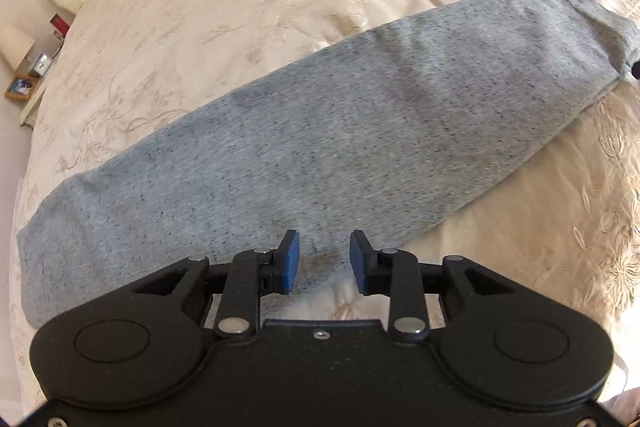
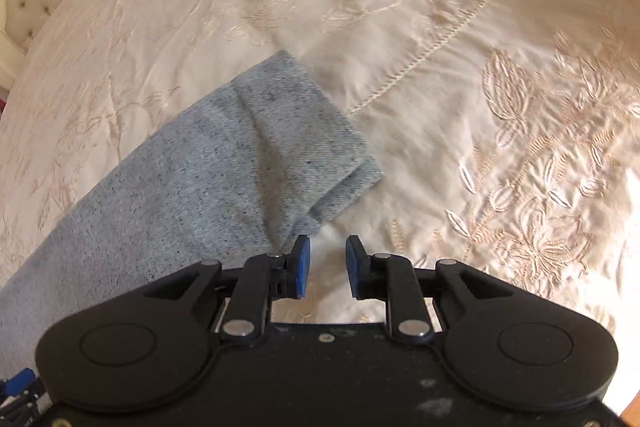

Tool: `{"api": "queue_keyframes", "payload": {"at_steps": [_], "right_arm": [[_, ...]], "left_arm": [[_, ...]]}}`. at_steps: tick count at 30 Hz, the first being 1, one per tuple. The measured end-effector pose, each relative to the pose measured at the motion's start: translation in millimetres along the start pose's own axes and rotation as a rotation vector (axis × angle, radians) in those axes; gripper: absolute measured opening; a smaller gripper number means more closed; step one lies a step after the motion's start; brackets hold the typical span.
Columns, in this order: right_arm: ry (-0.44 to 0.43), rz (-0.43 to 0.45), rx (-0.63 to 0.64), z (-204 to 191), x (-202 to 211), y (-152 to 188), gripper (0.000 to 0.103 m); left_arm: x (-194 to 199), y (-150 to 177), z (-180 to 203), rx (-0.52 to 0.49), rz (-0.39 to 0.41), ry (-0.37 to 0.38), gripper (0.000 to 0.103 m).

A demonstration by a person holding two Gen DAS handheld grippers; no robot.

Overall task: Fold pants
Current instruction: 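Lower the right gripper onto the trouser hem corner and close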

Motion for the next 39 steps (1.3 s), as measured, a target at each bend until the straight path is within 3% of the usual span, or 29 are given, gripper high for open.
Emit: {"api": "queue_keyframes", "payload": {"at_steps": [3,11,12,13,18,21,24,25,26,27,34,39], "right_arm": [[-0.054,0.017,-0.071,9.8,-1.0,-3.7,0.025],[-0.091,0.004,-0.189,11.4,-26.1,-18.3,0.032],[-0.107,0.009,-0.186,9.7,-26.3,-18.9,0.029],[-0.121,0.010,-0.178,7.4,-25.3,-20.0,0.007],[-0.107,0.061,-0.033,-1.2,12.7,-30.8,0.004],[-0.065,-0.033,-0.019,10.9,-5.0,-19.4,0.004],[-0.106,-0.010,-0.010,8.1,-2.7,-19.8,0.012],[-0.120,0.008,-0.037,9.7,1.8,-21.7,0.018],[-0.139,0.024,-0.064,12.4,6.3,-23.2,0.031],[-0.163,0.042,-0.091,17.1,11.8,-24.1,0.034],[-0.130,0.100,-0.098,32.9,33.1,-31.9,0.036],[-0.110,0.137,-0.071,44.4,45.0,-39.8,0.036]], "left_arm": [[2.7,-0.9,10.6,-0.020,-0.004,0.015,0.040],[1.6,-0.9,3.8,0.024,-0.043,0.015,0.040],[1.5,-2.1,2.5,0.030,-0.046,0.017,0.040],[1.8,-3.5,1.2,0.033,-0.046,0.017,0.040],[1.5,-17.6,0.6,0.062,-0.045,0.049,0.040],[-0.2,-33.4,6.1,0.068,-0.039,0.071,0.040],[2.2,-53.1,17.5,0.068,-0.010,0.092,0.040],[3.0,-60.1,22.9,0.069,-0.001,0.107,0.040],[3.8,-66.8,28.9,0.068,0.008,0.121,0.040],[4.3,-74.6,36.6,0.065,0.019,0.134,0.040],[10.8,-132.6,121.8,-0.017,0.101,0.263,0.040],[7.3,-159.1,188.3,-0.057,0.089,0.374,0.040]]}}
Point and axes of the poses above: each gripper's, at about its wrist camera, not at the fingertips, and x roughly against the way its jaws point, z to its right, y to its underside, the point moved 7 cm from there along -x, roughly the way its jaws point, and after that the axes turned 1 degree about -y, right-handed, at the moved point
